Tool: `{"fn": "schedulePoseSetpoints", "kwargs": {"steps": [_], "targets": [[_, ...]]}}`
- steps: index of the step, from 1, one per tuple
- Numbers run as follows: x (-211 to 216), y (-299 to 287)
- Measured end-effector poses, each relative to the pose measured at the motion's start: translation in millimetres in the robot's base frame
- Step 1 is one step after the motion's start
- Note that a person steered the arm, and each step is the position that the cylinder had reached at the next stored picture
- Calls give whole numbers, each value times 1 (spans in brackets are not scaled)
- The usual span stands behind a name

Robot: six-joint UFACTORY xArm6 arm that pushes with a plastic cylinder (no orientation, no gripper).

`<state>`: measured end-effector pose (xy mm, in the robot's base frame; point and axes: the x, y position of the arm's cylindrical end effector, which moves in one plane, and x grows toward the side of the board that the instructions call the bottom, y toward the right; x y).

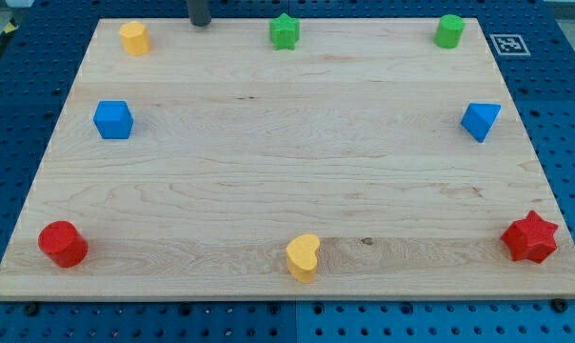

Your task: Move the yellow hexagon to the top right of the blue cube

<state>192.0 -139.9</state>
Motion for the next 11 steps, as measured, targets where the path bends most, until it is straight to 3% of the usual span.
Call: {"fn": "schedulePoseSetpoints", "kwargs": {"steps": [1, 4, 7, 8, 11], "targets": [[1, -3], [-1, -96], [-1, -148], [3, -146], [67, -36]]}}
